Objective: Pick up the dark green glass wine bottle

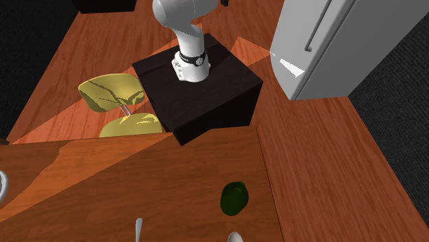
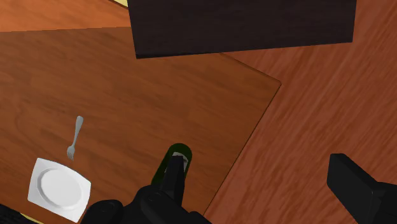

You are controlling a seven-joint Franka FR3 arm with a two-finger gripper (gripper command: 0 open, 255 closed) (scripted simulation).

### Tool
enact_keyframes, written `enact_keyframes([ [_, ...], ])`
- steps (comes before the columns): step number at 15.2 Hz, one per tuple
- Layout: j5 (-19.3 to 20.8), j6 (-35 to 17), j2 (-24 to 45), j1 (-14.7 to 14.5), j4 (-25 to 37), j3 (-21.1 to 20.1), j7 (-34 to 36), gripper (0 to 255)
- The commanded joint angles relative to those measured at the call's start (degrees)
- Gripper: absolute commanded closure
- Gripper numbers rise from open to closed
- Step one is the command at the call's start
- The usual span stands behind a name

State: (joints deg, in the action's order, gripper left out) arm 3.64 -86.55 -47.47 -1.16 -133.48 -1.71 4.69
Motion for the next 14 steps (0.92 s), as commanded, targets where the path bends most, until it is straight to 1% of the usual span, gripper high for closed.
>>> enact_keyframes([
  [1, 0.00, 0.00, 0.00, 0.00, 0.00, 0.00, 0.00, 0],
  [7, 1.40, -9.07, 9.65, 1.47, -0.24, 4.21, -2.77, 0],
  [14, 1.49, -18.30, 23.08, 2.70, 2.88, 8.77, -6.28, 0],
])
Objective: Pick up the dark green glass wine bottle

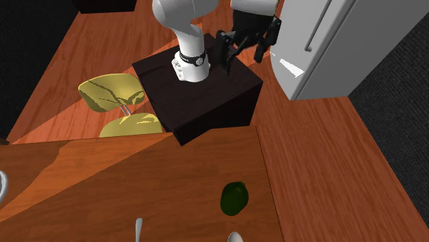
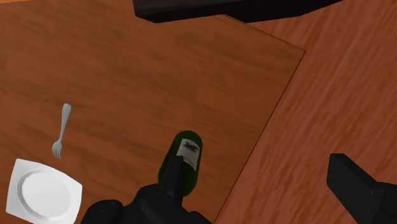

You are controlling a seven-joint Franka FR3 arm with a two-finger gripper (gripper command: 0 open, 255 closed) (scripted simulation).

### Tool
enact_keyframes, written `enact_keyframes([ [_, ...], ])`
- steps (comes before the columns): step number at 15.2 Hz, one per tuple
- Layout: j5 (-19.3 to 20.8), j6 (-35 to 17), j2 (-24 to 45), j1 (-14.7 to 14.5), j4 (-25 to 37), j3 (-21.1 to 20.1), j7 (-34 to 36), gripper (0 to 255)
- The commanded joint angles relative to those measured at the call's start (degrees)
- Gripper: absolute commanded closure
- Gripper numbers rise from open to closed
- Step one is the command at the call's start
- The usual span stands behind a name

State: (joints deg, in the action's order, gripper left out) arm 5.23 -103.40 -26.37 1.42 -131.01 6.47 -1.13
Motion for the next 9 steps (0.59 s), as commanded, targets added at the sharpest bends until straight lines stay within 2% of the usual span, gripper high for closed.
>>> enact_keyframes([
  [1, -0.27, -2.59, 4.03, 0.26, 1.14, 1.19, -1.02, 0],
  [9, -3.56, -9.74, 21.35, 1.43, 9.61, 5.34, -6.16, 0],
])
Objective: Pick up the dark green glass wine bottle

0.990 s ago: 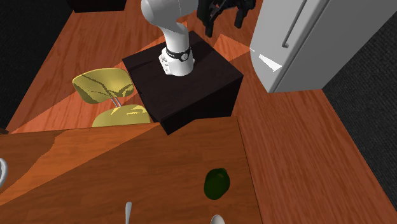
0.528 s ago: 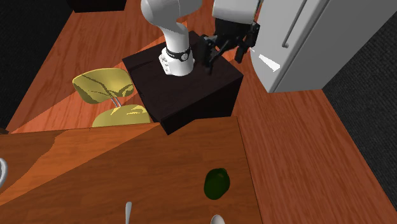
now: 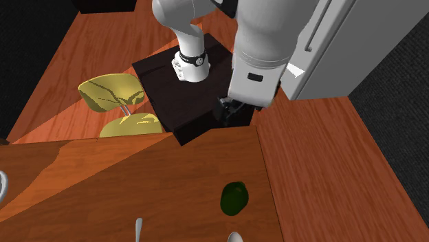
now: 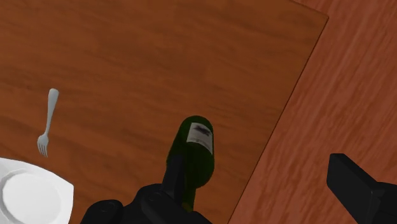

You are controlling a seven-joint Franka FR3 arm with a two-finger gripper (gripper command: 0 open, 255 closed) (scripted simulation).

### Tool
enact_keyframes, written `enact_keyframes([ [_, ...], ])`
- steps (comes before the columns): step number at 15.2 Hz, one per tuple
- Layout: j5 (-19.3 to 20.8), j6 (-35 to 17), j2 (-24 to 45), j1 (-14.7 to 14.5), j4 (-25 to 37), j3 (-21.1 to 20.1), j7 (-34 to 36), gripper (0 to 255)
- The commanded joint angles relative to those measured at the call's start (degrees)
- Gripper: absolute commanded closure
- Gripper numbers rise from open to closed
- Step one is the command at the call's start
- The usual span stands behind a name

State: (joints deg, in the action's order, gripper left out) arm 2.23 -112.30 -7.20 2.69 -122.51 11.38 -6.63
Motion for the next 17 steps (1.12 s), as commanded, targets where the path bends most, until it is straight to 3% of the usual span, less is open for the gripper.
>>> enact_keyframes([
  [1, -1.20, -1.45, 4.44, 0.38, 2.49, 0.81, -1.38, 0],
  [13, -9.80, -3.04, 31.77, 5.41, 24.50, 2.03, -8.76, 0],
  [17, -10.22, -5.52, 33.19, 5.56, 23.41, 1.79, -9.06, 0],
])
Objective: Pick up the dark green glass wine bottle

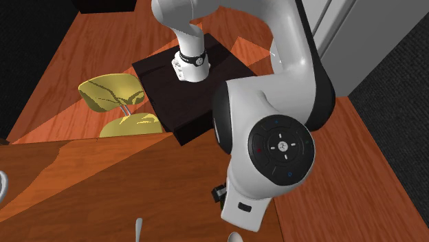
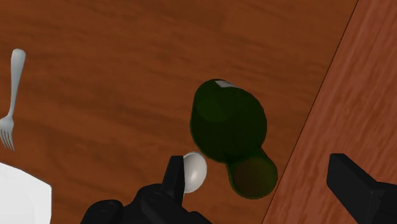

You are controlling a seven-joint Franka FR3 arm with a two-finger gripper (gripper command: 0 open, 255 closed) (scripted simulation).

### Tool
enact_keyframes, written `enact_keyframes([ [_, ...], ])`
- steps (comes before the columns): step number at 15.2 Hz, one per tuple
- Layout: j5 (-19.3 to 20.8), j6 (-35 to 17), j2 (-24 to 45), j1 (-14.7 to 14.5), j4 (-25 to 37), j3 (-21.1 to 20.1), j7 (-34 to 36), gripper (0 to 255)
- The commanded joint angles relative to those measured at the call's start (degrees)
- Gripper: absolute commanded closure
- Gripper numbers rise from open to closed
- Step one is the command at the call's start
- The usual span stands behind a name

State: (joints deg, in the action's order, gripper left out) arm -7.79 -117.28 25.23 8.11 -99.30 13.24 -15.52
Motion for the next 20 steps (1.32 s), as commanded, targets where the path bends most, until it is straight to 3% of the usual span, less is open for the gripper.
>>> enact_keyframes([
  [1, -0.31, -1.14, 1.14, 0.17, -0.03, -0.12, -0.25, 0],
  [5, -0.61, -2.69, 2.15, 0.26, -0.59, -0.28, -0.46, 0],
  [6, -0.62, -2.79, 2.12, 0.21, -0.71, -0.30, -0.40, 255],
  [15, -0.62, -2.69, 2.16, 0.26, -0.59, -0.28, -0.46, 255],
  [20, -0.04, 0.34, 0.23, 0.10, 0.57, 0.01, -0.06, 255],
])
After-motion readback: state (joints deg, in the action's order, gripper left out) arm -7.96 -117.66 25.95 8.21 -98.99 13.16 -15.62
